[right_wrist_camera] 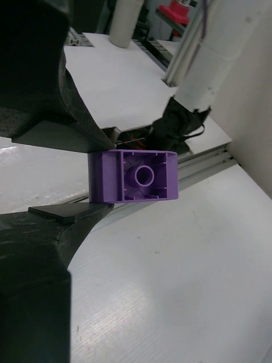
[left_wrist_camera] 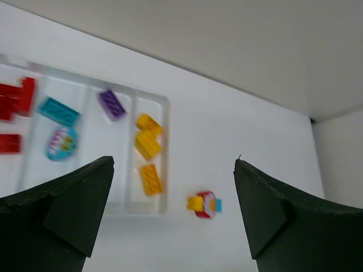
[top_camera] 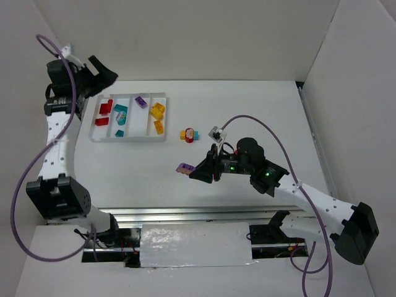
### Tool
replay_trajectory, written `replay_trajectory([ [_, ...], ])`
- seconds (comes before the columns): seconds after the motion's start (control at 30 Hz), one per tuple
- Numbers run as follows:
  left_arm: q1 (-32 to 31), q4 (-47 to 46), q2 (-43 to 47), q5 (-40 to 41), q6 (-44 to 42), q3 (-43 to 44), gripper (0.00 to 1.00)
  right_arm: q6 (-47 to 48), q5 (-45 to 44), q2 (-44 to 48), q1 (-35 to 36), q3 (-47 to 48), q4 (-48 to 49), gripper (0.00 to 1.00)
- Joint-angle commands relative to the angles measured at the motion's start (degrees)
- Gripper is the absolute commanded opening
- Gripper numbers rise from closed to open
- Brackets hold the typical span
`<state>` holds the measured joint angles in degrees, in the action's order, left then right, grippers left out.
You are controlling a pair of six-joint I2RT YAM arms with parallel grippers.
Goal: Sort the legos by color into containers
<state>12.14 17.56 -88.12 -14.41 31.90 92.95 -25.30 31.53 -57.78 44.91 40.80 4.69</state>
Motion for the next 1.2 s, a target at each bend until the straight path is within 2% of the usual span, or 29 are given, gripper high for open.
replay_trajectory([
  [0.0,-9.6,0.8,13.1,-11.2,1.4,-9.8,1.00,-3.2,-5.9,0.0,-0.9,3.7,-0.5,0.00],
  [0.13,-19.2,-2.4,25.6,-18.0,1.8,-23.1,0.99,-2.9,-2.3,-0.8,-1.6,5.3,-1.5,0.00],
  [0.17,-20.6,-2.9,27.5,-23.8,1.8,-24.9,0.99,-3.3,-1.6,0.1,-1.7,5.1,-0.8,0.00],
  [0.27,-25.7,-7.4,32.9,-33.1,3.9,-32.5,1.00,-4.7,1.0,2.3,-2.1,4.3,1.5,0.00],
  [0.3,-29.2,-10.4,34.7,-33.8,4.6,-33.7,0.99,-4.6,1.9,2.7,-2.3,4.5,2.5,0.00],
  [0.43,-37.6,-11.2,36.3,-33.9,4.7,-36.7,0.99,-5.4,5.8,3.7,-2.1,6.0,3.1,0.00],
  [0.6,-42.4,-14.7,36.2,-31.3,5.9,-39.8,1.00,-5.9,7.0,4.9,-2.1,6.0,4.0,0.00],
  [0.73,-43.6,-16.7,34.9,-31.3,6.5,-40.8,0.97,-5.7,7.7,5.0,-2.1,5.8,4.5,0.00],
  [0.8,-44.0,-19.6,34.4,-32.2,7.6,-41.4,0.83,-5.4,6.8,5.0,-2.1,5.7,4.4,0.00],
  [0.83,-44.2,-20.5,34.3,-33.6,7.8,-41.4,0.72,-5.4,6.5,4.9,-2.1,5.5,4.6,0.00],
  [0.87,-44.4,-22.0,34.3,-33.9,8.5,-41.6,0.53,-5.3,6.2,4.8,-2.1,5.3,4.8,0.00],
  [0.97,-44.6,-23.2,34.2,-35.4,8.9,-41.4,0.26,-5.1,5.7,4.4,-2.1,5.2,5.9,0.00],
  [1.03,-44.6,-23.5,34.3,-37.0,9.1,-41.3,0.23,-5.3,5.4,4.0,-2.2,5.2,6.6,0.00],
  [1.13,-44.7,-24.3,34.8,-37.6,9.4,-41.3,0.04,-5.5,4.9,3.8,-2.3,5.0,7.7,0.00],
  [1.17,-44.6,-23.7,35.0,-36.6,8.7,-40.7,0.00,-5.5,4.9,3.7,-2.3,5.0,7.8,0.05],
])
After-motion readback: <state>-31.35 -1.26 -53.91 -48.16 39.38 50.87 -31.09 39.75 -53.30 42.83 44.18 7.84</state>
